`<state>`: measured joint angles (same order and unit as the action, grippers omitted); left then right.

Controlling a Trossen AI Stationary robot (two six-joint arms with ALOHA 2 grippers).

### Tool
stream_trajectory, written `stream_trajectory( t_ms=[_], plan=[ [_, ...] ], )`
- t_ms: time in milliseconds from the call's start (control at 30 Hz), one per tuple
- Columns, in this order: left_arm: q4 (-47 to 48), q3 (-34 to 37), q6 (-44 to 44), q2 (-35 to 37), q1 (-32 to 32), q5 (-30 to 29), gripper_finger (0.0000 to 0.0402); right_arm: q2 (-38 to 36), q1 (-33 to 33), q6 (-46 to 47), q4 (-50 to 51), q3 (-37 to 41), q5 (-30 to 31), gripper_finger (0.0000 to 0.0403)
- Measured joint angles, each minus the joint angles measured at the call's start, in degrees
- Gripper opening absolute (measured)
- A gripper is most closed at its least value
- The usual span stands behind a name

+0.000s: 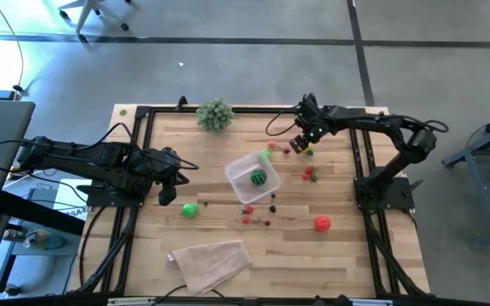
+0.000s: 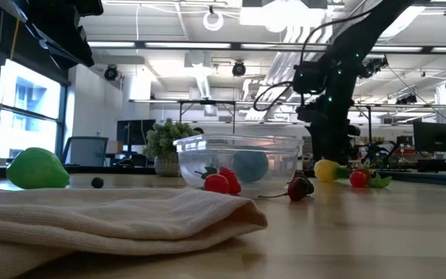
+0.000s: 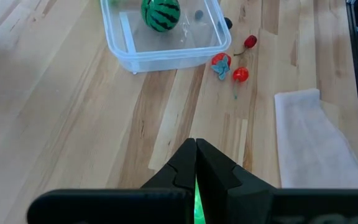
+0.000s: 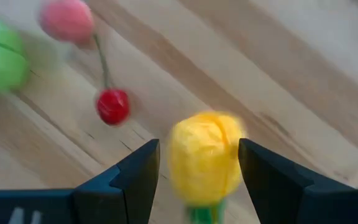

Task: Pick and placing Produce into tupperware
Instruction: Put the yellow pineapple into the transparent bin

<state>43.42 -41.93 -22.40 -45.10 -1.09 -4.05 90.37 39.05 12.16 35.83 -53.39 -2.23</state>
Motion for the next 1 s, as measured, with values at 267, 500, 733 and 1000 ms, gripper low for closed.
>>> stream_trajectory(
  t_ms=[267,500,733,1000],
  plan=[
    [-0.02,0.00,0.00,0.00,0.00,0.00,0.0001,0.04,0.33,-0.20,-1.40,1.84,-0.41,0.0215],
    [0.00,0.00,0.00,0.00,0.01,0.00,0.0001,0.04,0.31,1.39,0.01,1.84,0.25,0.0286],
    [0.00,0.00,-0.01,0.00,0.01,0.00,0.0001,0.04,-0.39,10.47,1.70,1.84,0.56,0.0333],
    [0.00,0.00,0.01,0.00,0.01,0.00,0.0001,0.07,-3.89,16.81,1.64,1.84,5.26,0.0335]
  ],
)
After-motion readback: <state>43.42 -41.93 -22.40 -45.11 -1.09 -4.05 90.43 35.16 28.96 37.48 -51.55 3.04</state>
